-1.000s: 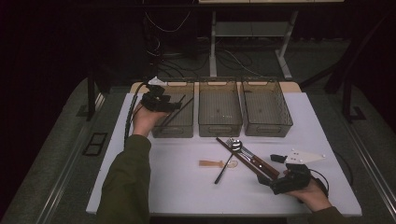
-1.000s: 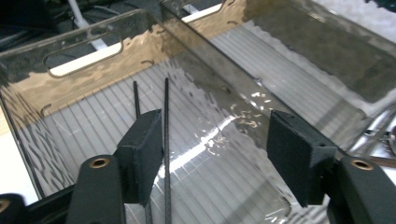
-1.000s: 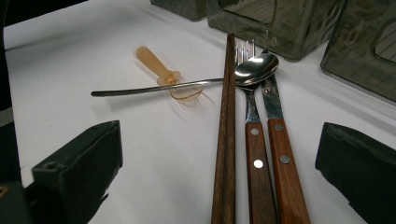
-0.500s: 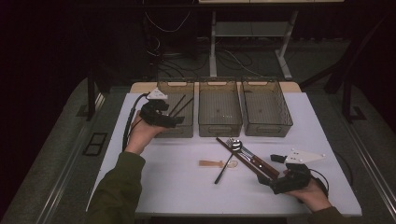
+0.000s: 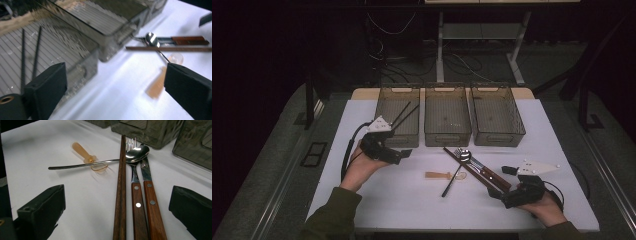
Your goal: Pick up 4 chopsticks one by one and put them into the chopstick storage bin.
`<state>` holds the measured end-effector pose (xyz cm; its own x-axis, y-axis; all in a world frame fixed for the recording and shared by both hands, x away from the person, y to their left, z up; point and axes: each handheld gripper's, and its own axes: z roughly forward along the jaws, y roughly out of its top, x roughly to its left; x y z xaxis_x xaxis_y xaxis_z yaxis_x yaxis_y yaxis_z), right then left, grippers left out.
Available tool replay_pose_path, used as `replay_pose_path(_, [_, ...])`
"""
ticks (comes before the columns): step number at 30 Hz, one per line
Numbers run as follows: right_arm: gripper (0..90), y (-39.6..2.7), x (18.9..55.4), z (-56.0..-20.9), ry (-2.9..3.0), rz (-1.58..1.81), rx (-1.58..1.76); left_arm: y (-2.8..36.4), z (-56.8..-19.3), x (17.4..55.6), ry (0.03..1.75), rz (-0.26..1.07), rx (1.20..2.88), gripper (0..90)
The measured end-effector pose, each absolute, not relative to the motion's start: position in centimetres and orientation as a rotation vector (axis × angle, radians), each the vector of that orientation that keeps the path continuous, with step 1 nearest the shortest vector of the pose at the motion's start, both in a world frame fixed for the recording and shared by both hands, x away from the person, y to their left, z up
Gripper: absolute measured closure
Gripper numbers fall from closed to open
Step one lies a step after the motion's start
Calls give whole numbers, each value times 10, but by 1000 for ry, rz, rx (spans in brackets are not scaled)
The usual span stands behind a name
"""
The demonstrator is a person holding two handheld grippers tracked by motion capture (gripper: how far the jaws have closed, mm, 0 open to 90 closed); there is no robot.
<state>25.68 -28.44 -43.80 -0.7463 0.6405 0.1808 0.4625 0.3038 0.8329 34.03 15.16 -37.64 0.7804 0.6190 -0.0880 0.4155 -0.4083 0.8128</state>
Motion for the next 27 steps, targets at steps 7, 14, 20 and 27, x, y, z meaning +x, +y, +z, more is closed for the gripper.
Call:
replay_pose_path(7, [9,-285,257,-437,2382,1411,1028,156,-396,313,753,256,2051,0])
replay_pose_path(14, [9,-283,255,-433,2392,1379,1032,157,-410,290,725,238,2040,0])
replay_pose_path(20, [9,-283,253,-431,2399,1362,1026,158,-423,274,709,230,2051,0])
replay_pose_path(27, [9,-282,252,-430,2407,1330,1041,159,-433,268,686,197,2078,0])
